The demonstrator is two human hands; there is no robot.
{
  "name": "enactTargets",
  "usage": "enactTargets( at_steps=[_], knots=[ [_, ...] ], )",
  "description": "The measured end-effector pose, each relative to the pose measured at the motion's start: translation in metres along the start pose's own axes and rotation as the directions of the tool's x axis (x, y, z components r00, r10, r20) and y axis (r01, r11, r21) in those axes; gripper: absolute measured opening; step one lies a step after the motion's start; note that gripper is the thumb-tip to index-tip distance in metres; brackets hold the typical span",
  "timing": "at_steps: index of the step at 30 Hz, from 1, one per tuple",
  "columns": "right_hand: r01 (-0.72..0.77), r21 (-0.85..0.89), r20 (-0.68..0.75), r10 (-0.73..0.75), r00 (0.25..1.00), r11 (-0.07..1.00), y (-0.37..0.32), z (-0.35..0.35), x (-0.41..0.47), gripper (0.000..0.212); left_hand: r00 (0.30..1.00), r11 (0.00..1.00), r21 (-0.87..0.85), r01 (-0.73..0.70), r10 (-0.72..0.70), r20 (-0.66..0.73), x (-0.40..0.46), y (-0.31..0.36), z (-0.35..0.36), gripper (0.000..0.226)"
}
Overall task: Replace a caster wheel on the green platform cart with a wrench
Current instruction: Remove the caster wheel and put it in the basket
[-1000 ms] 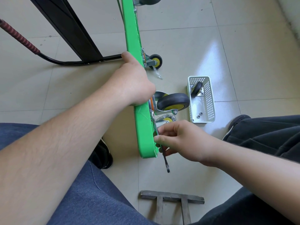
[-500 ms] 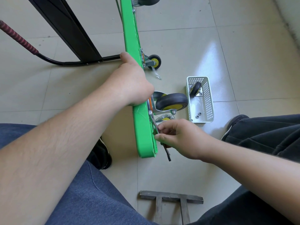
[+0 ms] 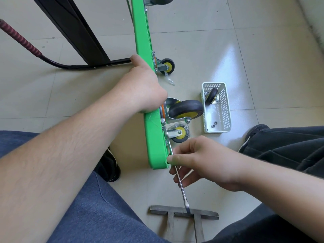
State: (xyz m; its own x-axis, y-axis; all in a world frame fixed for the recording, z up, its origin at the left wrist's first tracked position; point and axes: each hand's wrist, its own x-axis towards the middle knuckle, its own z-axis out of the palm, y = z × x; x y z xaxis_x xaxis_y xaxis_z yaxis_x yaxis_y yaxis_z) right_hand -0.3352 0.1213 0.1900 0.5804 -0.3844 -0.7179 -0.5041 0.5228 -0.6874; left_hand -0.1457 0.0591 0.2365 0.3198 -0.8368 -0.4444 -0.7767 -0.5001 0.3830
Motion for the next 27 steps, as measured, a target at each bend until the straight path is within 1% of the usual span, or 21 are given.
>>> enactTargets(
  at_steps=[5,9,12,15,17,22,26,27],
  knots=[
    [0.018,0.065,0.004,-0.018,1.0,0.998,-0.01,0.004,-0.008,0.031,1.0,1.0,0.006,0.0,0.0,0.006,-0.001,0.0,-0.001,0.089],
    [0.028,0.075,-0.01,-0.027,1.0,0.997,-0.014,0.005,-0.009,0.035,1.0,1.0,-0.015,-0.001,0.001,-0.006,0.001,0.0,0.0,0.092],
    [0.04,0.089,-0.029,-0.038,0.999,0.995,-0.015,0.004,-0.007,0.038,1.0,1.0,-0.009,-0.01,0.01,-0.021,0.002,0.0,-0.001,0.089],
    [0.052,0.106,-0.05,-0.047,0.998,0.993,-0.018,0.003,-0.007,0.029,1.0,1.0,0.021,-0.016,0.017,-0.022,0.002,0.0,-0.002,0.082],
    [0.062,0.102,-0.044,-0.058,0.997,0.993,-0.021,0.001,-0.005,0.025,1.0,1.0,0.014,-0.008,0.008,-0.022,0.002,0.0,-0.001,0.08],
    [0.079,0.076,-0.025,-0.077,0.997,0.994,-0.019,-0.001,-0.001,0.027,0.999,1.0,-0.007,-0.024,0.024,-0.044,0.0,-0.001,-0.001,0.081],
    [0.104,0.007,-0.053,-0.103,0.993,0.995,-0.01,-0.003,0.007,0.024,0.999,0.999,0.04,-0.019,0.02,-0.024,0.001,0.0,0.001,0.08],
    [0.112,-0.012,-0.064,-0.113,0.992,0.994,-0.007,-0.004,0.01,0.023,0.999,0.999,0.027,-0.031,0.032,-0.036,0.001,-0.002,0.002,0.079]
  ],
)
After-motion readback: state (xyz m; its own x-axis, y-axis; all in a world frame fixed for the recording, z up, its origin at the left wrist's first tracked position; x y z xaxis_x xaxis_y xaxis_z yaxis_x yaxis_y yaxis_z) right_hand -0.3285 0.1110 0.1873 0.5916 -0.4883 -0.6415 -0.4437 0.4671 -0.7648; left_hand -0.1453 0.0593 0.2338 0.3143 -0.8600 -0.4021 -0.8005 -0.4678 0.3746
